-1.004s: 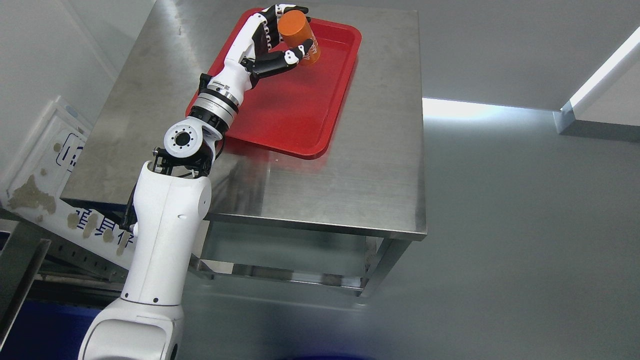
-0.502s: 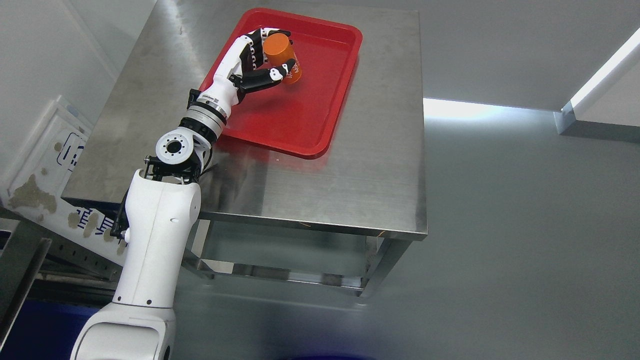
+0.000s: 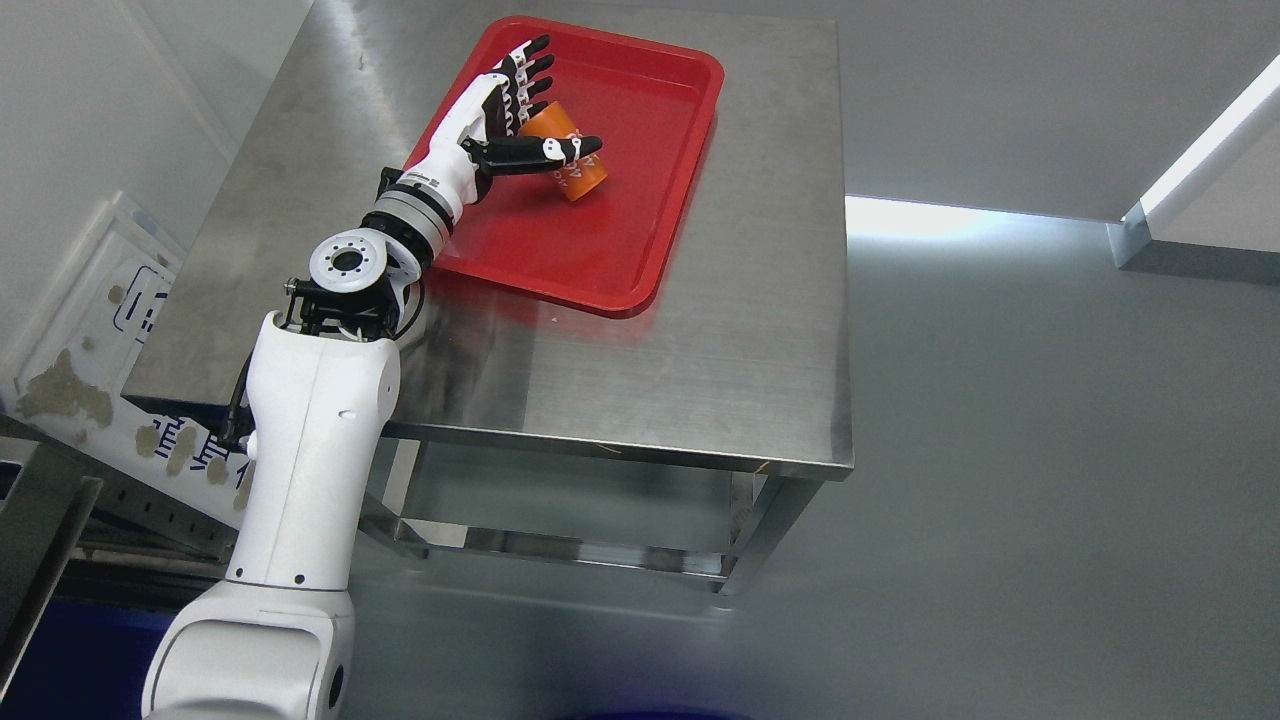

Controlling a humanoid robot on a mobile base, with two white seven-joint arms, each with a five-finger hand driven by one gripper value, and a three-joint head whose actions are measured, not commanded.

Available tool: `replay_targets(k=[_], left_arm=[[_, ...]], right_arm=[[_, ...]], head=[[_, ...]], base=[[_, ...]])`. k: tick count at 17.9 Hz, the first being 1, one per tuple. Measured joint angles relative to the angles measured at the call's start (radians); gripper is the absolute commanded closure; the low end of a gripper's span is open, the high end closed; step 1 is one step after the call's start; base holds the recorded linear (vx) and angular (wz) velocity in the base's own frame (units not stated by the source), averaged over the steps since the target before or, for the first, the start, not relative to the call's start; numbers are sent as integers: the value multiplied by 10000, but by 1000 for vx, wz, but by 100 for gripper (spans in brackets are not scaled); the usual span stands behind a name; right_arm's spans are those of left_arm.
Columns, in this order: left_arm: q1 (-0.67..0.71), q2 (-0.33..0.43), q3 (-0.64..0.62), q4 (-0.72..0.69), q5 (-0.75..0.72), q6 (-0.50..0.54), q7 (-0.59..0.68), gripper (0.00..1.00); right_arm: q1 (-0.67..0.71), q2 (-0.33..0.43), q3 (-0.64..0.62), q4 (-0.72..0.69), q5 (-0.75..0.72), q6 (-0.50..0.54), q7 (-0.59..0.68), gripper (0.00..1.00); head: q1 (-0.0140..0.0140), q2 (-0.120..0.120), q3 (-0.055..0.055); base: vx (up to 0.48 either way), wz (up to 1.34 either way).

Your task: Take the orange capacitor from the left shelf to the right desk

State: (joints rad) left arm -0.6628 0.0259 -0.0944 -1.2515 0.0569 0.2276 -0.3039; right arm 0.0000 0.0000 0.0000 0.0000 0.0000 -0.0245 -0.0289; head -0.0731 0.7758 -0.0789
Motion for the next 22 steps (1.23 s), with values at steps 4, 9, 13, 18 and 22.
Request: replay_targets(k=[4,9,13,18,22], left_arm=[[-296,-84,339,-333,22,108,-8,0],[-526,-150,960,-777,41,-1564,67,0],[-415,-185,1612,-1012,50,-2994,113,0],[330,-214,2451,-1204,51,-3853,155,0],[1475,-227,2708,-1310,41,-3940,60,0]], right_arm=[[0,0,0,0,0,1,0,0],[0,0,0,0,0,3,0,0],[0,0,0,0,0,3,0,0],[0,0,0,0,0,4,0,0],[0,0,0,0,0,4,0,0]], head=[[0,0,0],[0,0,0],[0,0,0],[0,0,0],[0,0,0]], base=[[-1,-4],[0,0],[0,0],[0,0],[0,0]])
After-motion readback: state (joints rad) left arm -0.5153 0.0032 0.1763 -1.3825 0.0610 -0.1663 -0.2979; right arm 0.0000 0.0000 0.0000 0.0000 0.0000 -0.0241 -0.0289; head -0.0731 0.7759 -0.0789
